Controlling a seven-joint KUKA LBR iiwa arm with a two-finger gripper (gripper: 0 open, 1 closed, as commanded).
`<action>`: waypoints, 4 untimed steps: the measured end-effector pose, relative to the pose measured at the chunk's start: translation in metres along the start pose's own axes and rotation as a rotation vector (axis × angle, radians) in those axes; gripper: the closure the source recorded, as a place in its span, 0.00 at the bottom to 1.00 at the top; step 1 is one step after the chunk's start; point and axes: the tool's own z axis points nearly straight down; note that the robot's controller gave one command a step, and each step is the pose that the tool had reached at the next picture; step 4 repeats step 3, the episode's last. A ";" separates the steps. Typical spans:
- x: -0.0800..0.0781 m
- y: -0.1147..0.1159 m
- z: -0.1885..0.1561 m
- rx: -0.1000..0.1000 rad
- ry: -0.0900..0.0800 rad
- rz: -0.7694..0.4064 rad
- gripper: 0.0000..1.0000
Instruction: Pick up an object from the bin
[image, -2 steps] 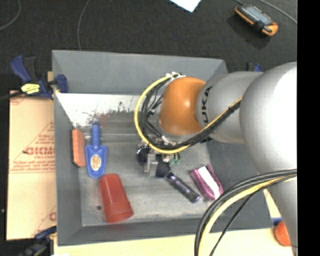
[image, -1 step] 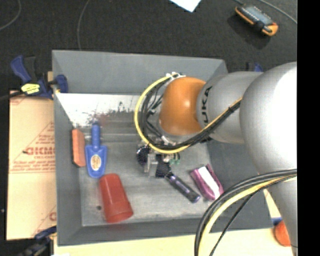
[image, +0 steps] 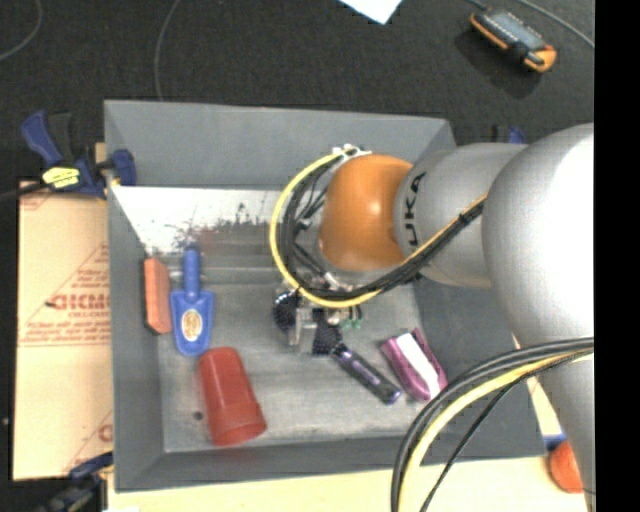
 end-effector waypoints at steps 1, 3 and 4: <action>0.033 -0.011 -0.051 0.000 0.007 -0.502 1.00; 0.032 -0.032 -0.109 0.001 0.001 -0.205 1.00; 0.032 -0.032 -0.109 0.001 0.001 -0.205 1.00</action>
Offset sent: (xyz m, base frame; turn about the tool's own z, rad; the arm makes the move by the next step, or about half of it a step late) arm -0.0155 -0.0616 -0.0039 -0.0546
